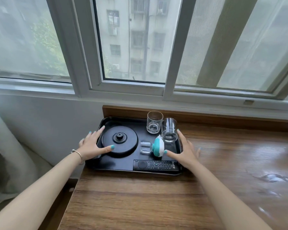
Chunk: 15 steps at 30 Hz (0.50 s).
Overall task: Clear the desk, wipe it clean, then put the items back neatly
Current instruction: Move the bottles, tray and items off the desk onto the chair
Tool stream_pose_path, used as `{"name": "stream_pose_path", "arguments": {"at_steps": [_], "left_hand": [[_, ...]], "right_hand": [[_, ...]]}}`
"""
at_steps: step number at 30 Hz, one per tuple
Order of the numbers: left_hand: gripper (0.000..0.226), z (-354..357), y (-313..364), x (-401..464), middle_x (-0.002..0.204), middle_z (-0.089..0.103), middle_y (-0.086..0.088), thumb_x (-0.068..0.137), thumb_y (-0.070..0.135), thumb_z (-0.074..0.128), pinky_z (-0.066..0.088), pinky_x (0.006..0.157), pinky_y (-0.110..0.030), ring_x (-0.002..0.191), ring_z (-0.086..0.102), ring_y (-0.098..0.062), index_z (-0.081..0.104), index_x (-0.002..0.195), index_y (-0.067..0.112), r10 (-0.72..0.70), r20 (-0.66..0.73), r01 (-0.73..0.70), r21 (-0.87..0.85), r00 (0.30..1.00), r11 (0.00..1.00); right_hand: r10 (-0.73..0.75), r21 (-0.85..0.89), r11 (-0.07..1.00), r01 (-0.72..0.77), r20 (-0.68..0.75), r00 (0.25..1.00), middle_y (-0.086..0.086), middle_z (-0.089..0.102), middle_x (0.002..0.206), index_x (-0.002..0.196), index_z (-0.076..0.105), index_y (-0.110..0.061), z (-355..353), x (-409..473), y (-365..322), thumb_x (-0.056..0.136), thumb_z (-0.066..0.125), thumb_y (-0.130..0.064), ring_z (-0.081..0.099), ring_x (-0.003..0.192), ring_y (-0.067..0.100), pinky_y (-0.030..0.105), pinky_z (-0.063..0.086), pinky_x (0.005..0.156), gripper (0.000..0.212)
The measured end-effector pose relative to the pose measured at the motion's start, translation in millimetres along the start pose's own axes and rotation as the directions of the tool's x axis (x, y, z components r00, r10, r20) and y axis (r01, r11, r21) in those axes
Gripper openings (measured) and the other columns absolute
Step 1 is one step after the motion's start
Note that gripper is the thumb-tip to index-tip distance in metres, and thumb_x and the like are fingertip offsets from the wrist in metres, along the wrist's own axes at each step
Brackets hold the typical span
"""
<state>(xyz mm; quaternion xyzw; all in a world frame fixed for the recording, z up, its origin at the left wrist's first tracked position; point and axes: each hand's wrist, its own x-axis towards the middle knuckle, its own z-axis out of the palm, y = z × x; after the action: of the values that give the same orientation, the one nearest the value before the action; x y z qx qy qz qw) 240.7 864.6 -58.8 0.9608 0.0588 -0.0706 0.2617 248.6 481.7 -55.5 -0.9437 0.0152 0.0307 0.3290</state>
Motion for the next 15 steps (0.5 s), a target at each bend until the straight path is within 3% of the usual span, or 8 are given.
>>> {"name": "stream_pose_path", "arguments": {"at_steps": [5,11,15], "left_hand": [[0.118,2.9,-12.9,9.3,0.158,0.022,0.007,0.044,0.088,0.049,0.009,0.118,-0.045,0.148,0.003,-0.015,0.013,0.148,0.045,0.068,0.003,-0.066,-0.154,0.998,0.986],[0.107,11.0,-19.3,11.0,0.159,0.018,-0.002,0.04,0.094,0.057,0.004,0.12,-0.049,0.14,-0.009,0.004,0.02,0.134,0.059,0.105,0.015,-0.091,-0.393,0.994,0.915],[0.097,10.6,-13.3,7.7,0.159,0.019,-0.003,0.036,0.095,0.057,0.002,0.12,-0.047,0.145,-0.009,-0.001,0.024,0.123,0.069,0.118,-0.001,-0.106,-0.451,0.993,0.886]], "right_hand": [[-0.022,0.026,0.999,0.022,-0.002,1.0,-0.003,0.022,0.162,0.145,0.002,-0.059,5.4,3.7,-6.8,0.068,0.074,-0.066,0.008,0.151,0.018,0.059,-0.009,0.117,0.105],[-0.058,0.042,0.997,0.058,0.0,0.998,-0.009,0.019,0.162,0.146,0.0,-0.057,11.6,9.8,-9.7,0.064,0.079,-0.064,0.011,0.151,0.019,0.063,-0.009,0.115,0.115],[-0.069,0.069,0.995,0.068,0.001,0.998,-0.013,0.02,0.161,0.142,-0.002,-0.061,11.6,10.5,-8.6,0.052,0.073,-0.076,0.014,0.151,0.018,0.061,-0.012,0.115,0.118]]}}
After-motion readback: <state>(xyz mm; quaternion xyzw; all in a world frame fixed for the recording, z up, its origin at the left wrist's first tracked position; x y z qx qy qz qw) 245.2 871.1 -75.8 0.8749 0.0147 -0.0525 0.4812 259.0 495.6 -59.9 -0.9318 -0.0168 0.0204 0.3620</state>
